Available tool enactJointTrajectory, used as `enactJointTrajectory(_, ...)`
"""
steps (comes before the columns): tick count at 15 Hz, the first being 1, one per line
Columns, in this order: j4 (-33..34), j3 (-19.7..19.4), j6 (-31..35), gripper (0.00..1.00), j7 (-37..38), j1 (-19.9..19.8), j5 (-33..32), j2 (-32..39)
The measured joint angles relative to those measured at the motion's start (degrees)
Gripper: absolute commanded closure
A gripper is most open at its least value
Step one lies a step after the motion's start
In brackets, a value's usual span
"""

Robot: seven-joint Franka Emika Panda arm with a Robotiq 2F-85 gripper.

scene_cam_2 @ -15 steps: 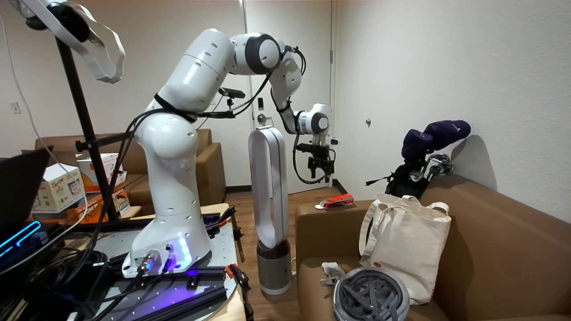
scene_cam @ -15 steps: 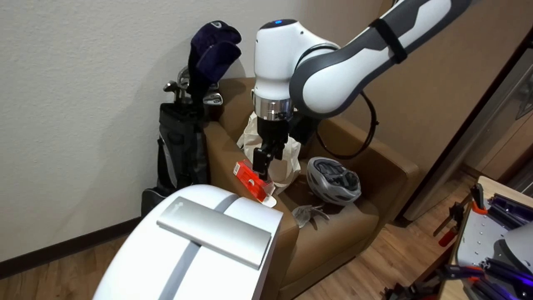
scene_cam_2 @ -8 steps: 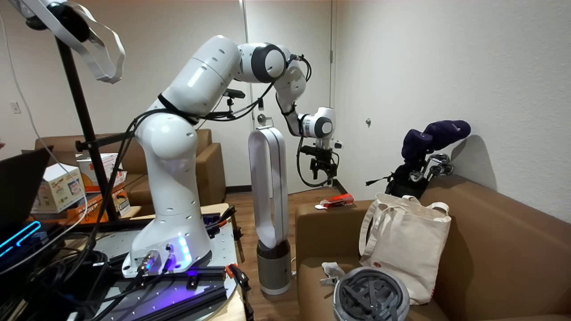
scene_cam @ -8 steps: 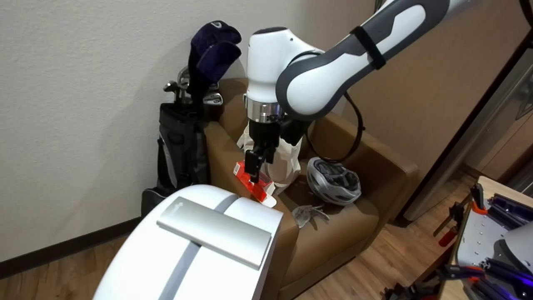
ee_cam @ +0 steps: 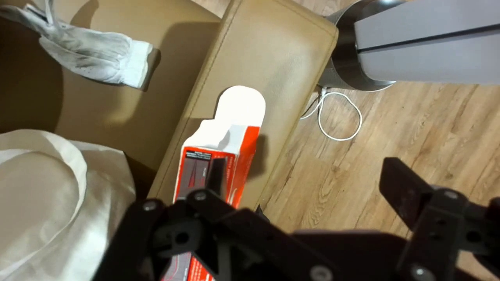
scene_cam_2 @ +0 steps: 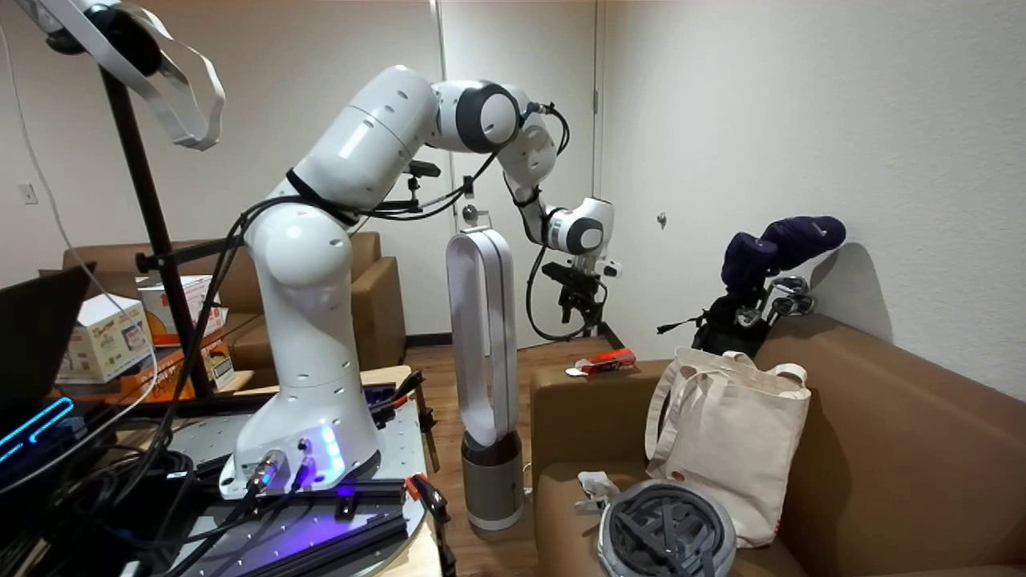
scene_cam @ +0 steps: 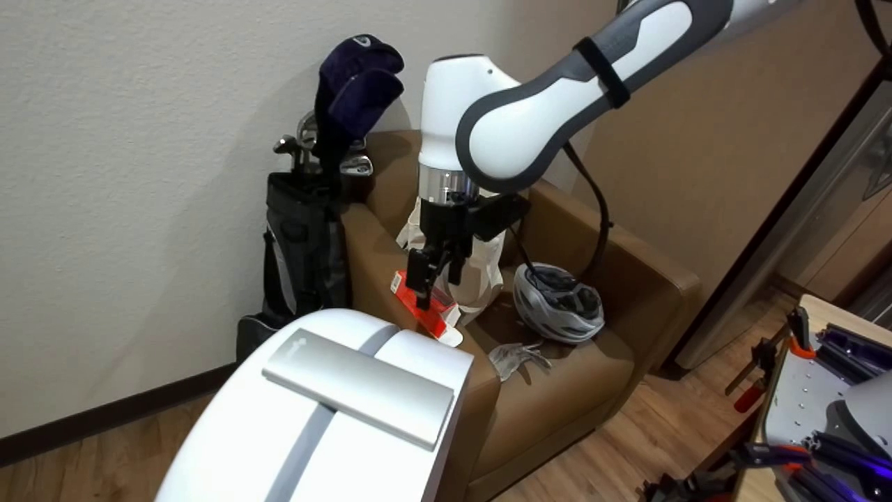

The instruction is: Put the orange box on the other armrest of the couch

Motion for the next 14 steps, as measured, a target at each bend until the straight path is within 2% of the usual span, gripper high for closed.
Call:
enactJointTrajectory(2,0.0,0.2,1.1,0.0,0.0,-2.1,2.8,0.4)
enactJointTrajectory(7,0.0,0.5,2.0,0.0,-2.0,-5.6,4.2,2.0)
enactJointTrajectory(14,1.4,1.3,1.7,0.0,-7.6,-6.5,4.8,8.6)
